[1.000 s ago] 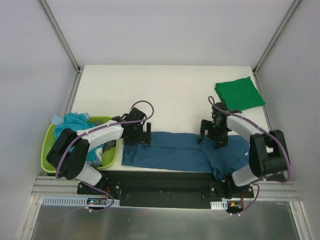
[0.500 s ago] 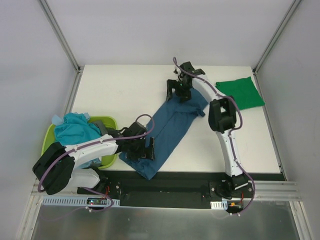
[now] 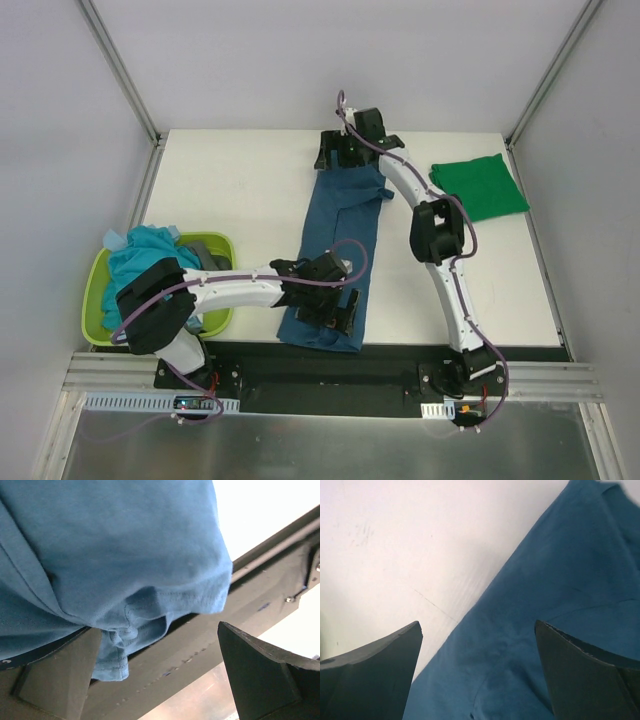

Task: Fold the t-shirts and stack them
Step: Rotate the tshirt 90 degrees, then grab the bottom of the folded rectangular tshirt with both arms

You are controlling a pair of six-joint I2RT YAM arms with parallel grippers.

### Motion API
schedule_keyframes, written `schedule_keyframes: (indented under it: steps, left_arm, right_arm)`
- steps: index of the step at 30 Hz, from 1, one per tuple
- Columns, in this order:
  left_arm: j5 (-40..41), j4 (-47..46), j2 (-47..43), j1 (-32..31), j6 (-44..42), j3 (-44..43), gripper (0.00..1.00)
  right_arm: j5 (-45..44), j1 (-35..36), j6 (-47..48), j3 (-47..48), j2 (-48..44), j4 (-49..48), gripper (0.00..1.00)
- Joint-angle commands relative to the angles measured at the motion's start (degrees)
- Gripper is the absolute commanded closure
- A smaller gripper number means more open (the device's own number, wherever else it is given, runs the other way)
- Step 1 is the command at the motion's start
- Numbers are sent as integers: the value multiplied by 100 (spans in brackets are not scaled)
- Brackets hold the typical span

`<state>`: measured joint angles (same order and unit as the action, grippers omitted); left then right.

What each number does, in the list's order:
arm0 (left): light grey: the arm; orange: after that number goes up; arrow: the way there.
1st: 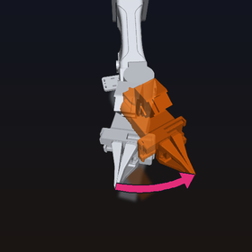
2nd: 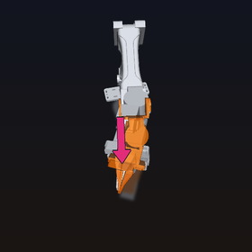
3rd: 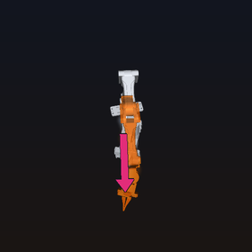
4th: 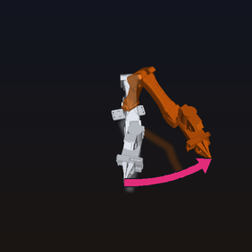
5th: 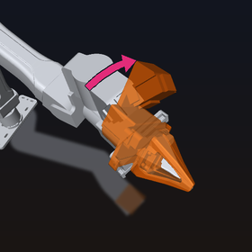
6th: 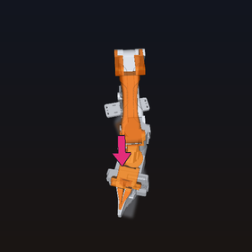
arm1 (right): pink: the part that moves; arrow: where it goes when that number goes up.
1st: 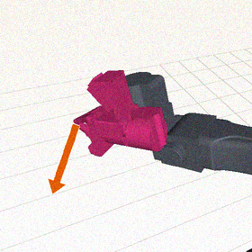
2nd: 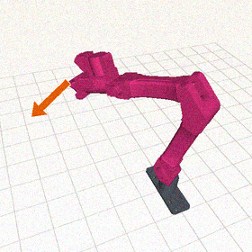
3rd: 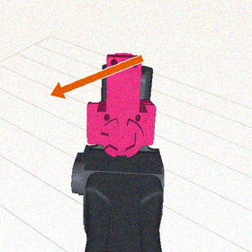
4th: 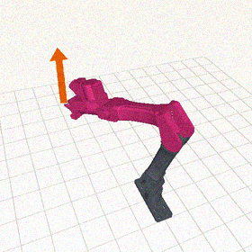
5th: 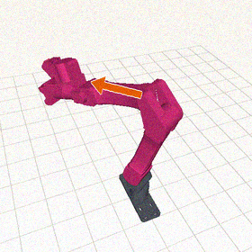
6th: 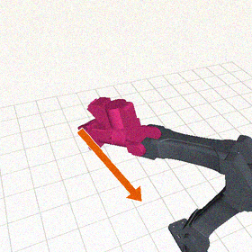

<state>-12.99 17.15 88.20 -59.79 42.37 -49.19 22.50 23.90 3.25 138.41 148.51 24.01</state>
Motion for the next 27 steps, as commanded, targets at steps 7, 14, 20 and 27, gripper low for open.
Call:
schedule_keyframes:
  steps: [7, 14, 20, 27]
  left_arm:
    - [60, -159, -618, -665, -571, -373, 1]
    - [699, -54, -2498, -683, -345, 803, 1]
    - [1643, 439, -3493, -88, 675, 1736, 1]
    - [1317, 298, -3188, 574, 773, 2010, 10]
  right_arm:
    - [-307, -17, 624, -1962, -3246, 534, 4]
    - [-782, 0, 714, -4546, -5242, 807, 4]
    - [-581, 368, 177, -7736, -7436, -131, 4]
    - [-1150, 1484, -1631, -10130, -9154, -327, 2]
